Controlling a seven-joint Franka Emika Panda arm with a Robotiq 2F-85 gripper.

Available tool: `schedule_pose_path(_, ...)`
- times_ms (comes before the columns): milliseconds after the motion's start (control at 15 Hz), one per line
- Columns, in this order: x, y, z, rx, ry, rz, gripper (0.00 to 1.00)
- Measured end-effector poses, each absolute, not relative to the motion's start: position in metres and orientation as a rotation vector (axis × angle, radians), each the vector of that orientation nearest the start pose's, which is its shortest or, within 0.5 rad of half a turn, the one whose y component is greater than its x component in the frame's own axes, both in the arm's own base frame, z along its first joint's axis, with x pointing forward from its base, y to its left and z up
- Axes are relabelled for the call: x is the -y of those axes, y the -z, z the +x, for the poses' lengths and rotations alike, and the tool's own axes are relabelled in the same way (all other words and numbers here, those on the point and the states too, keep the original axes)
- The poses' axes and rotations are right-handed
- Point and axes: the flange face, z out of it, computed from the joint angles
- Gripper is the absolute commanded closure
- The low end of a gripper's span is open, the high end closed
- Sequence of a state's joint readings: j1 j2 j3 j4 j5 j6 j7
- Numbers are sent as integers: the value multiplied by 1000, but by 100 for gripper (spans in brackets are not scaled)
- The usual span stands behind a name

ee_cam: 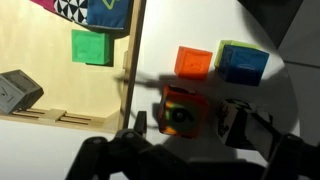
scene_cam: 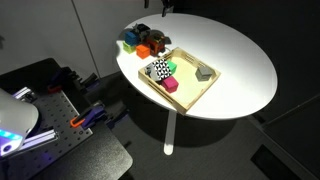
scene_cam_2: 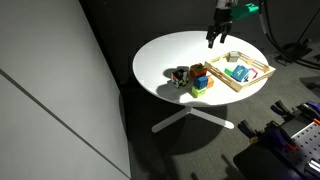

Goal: Put the plush toy inside the tray

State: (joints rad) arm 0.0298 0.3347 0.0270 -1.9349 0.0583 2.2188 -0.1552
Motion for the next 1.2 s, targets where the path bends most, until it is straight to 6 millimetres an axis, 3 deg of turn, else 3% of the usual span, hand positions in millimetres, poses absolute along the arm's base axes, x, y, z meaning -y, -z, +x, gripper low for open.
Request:
schedule_pose_path(333,-38,-296,628,271,-46,-3073,0)
schedule_pose_path(800,-38,-294,629,269,-48,-3073,0)
schedule_pose_path(1200,-41,-260,633,283,-87,-3083,0)
